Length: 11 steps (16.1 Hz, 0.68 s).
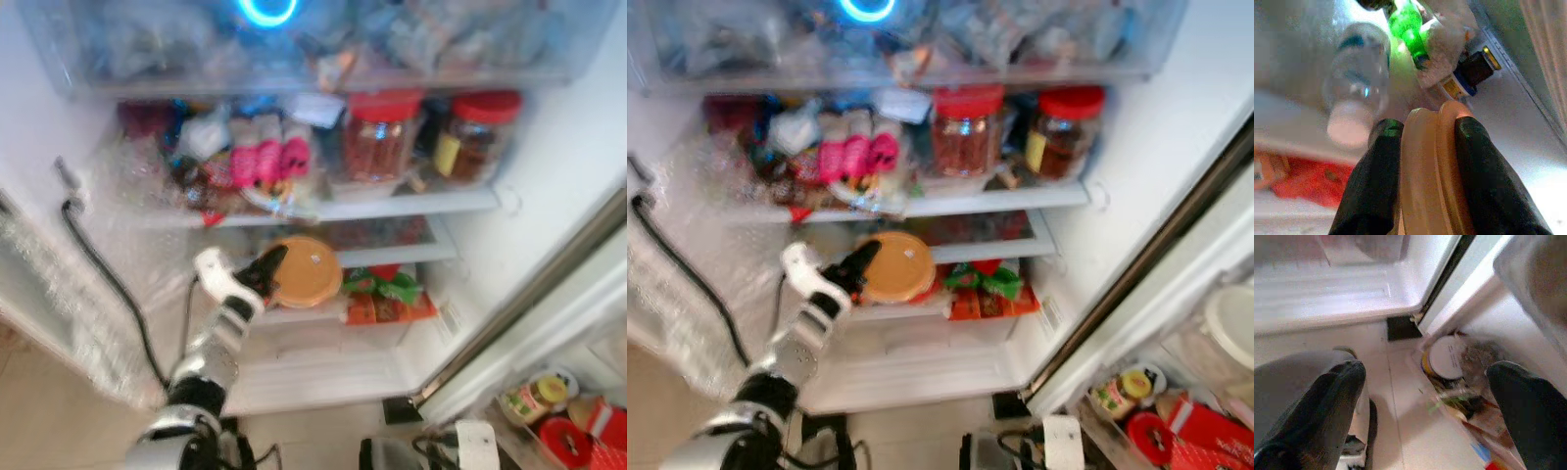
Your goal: Restocking fridge
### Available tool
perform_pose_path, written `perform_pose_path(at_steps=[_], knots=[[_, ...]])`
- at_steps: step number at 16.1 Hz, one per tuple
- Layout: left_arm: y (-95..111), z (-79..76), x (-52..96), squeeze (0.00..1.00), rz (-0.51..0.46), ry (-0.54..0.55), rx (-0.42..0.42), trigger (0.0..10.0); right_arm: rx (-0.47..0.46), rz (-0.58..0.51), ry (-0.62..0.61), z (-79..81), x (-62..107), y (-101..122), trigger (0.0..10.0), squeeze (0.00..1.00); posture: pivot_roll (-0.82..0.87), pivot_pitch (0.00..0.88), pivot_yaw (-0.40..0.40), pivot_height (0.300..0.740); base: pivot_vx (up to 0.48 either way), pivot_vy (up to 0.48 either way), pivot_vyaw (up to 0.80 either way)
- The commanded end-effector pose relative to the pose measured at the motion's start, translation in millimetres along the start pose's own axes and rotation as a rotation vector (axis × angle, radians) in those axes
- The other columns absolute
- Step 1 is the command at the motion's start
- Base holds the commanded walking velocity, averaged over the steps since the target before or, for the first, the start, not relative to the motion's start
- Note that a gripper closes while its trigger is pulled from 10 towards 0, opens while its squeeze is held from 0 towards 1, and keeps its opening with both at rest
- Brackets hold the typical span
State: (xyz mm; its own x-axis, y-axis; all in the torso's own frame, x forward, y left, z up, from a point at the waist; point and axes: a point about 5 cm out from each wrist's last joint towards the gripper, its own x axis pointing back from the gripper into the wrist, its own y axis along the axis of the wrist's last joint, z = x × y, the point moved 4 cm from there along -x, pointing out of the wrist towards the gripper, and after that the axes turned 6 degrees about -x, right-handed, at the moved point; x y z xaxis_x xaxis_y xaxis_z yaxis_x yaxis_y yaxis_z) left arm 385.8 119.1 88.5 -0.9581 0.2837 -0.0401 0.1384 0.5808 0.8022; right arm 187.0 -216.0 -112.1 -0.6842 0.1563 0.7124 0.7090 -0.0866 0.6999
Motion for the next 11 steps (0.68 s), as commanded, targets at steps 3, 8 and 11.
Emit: perform_pose_path(at_steps=[3, 8, 11], knots=[[-5.0, -9.7, -3.3, 0.00, 0.010, -0.035, -0.006, 10.0, -0.003, 0.020, -0.001, -1.0, 2.4, -7.3, 10.0, 0.00, -0.20, 0.093, -0.009, 0.640, 0.170, 0.000, 0.00], [-8.6, -7.4, -0.2, 0.00, 0.017, -0.034, -0.003, 10.0, -0.004, 0.019, 0.001, 0.0, 2.4, -7.4, 10.0, 0.00, -0.20, 0.092, -0.008, 0.640, 0.000, 0.000, 0.00], [-10.3, -9.3, -1.2, 0.00, 0.023, -0.043, 0.004, 10.0, -0.004, 0.017, 0.003, 0.8, 2.0, -6.4, 10.0, 0.00, -0.19, 0.087, -0.009, 0.640, 0.000, 0.000, 0.00]])
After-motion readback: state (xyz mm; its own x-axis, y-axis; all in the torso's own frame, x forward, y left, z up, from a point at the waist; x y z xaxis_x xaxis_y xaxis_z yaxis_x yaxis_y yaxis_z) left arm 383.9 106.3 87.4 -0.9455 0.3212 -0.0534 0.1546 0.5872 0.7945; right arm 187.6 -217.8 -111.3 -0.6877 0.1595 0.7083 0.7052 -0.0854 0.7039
